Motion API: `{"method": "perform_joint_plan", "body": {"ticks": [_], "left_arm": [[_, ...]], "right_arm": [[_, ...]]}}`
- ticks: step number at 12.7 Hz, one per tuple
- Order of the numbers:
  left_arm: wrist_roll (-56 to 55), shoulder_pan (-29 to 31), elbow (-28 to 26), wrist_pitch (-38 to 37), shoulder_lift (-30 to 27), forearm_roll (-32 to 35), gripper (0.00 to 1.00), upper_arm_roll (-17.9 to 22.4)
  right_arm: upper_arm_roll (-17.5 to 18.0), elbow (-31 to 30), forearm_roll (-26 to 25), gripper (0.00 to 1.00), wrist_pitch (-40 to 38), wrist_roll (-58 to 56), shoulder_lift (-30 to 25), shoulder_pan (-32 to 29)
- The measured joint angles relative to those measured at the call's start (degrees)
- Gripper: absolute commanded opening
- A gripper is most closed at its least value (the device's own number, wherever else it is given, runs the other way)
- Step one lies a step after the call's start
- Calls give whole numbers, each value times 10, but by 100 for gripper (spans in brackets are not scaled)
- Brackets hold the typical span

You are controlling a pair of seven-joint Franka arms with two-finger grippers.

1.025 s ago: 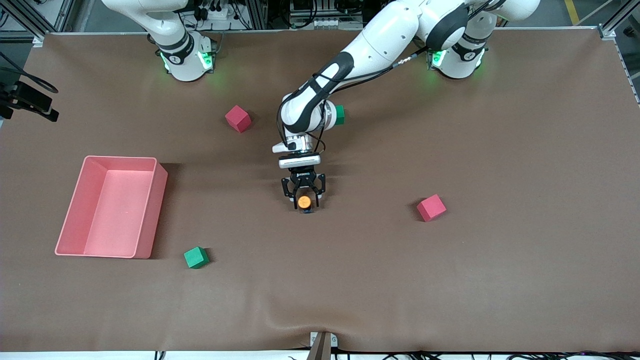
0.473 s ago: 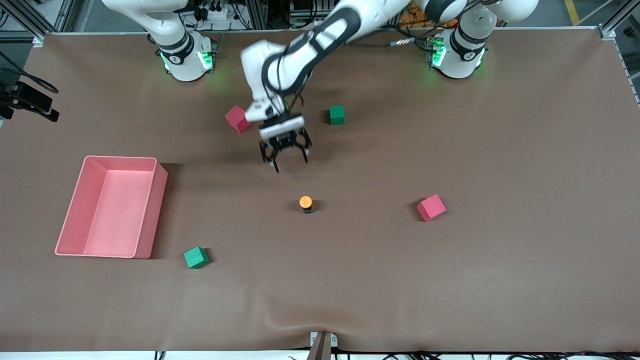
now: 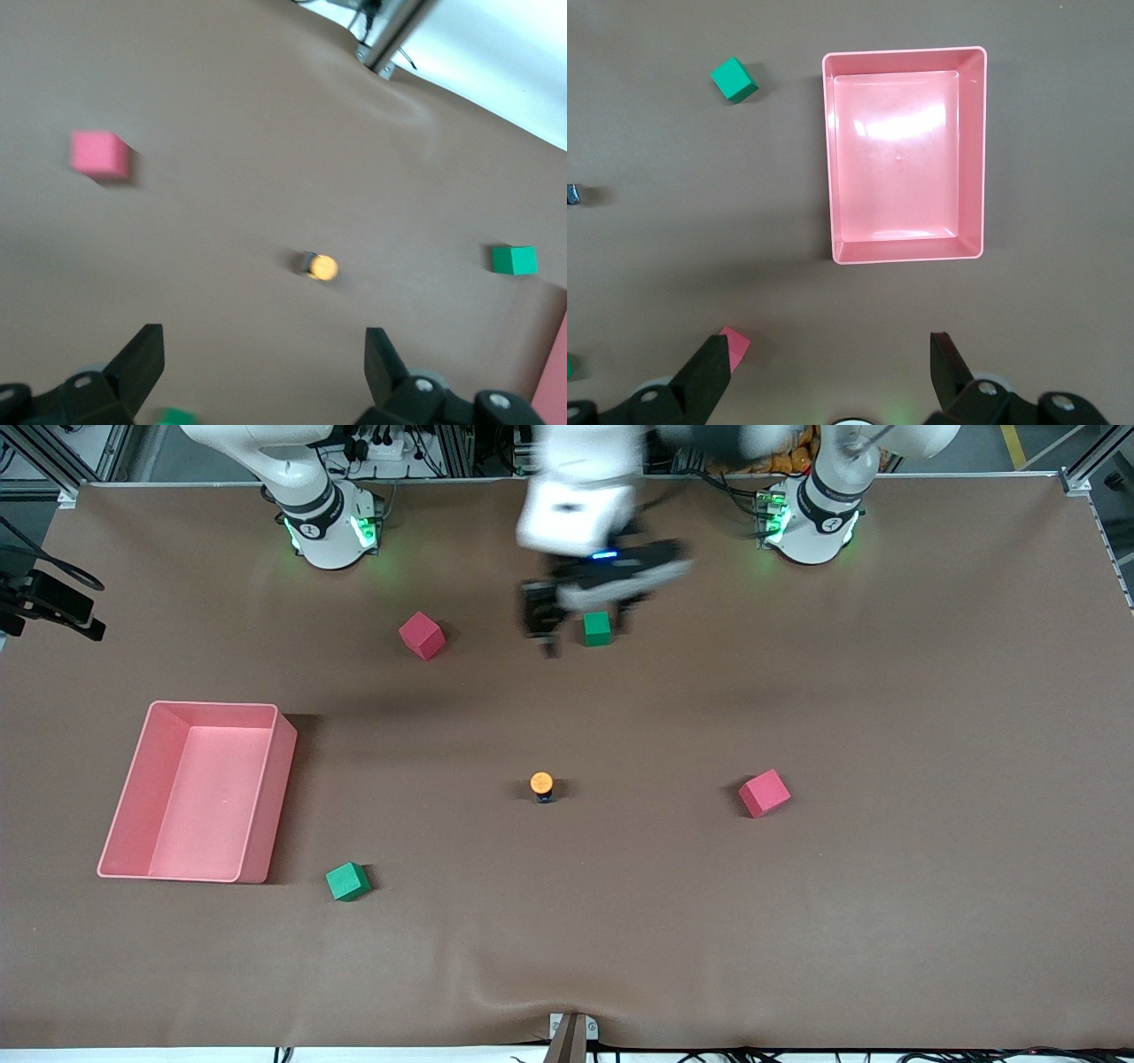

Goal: Place and upright button with both arms

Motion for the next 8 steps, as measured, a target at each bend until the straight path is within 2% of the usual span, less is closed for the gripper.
{"method": "perform_joint_plan", "body": {"ticks": [2,5,8], "left_arm": [[169,106,-8,-72,-50,-55,100,1],[398,235,-18,-175,-83,-71,100,0],[486,326,-51,-222,-103,-78,100,-2]], "right_arm": [[0,-1,0,100,0,0,0,0],[0,-1,0,100,1,0,0,0],[-1,-2,0,100,1,0,0,1]]}}
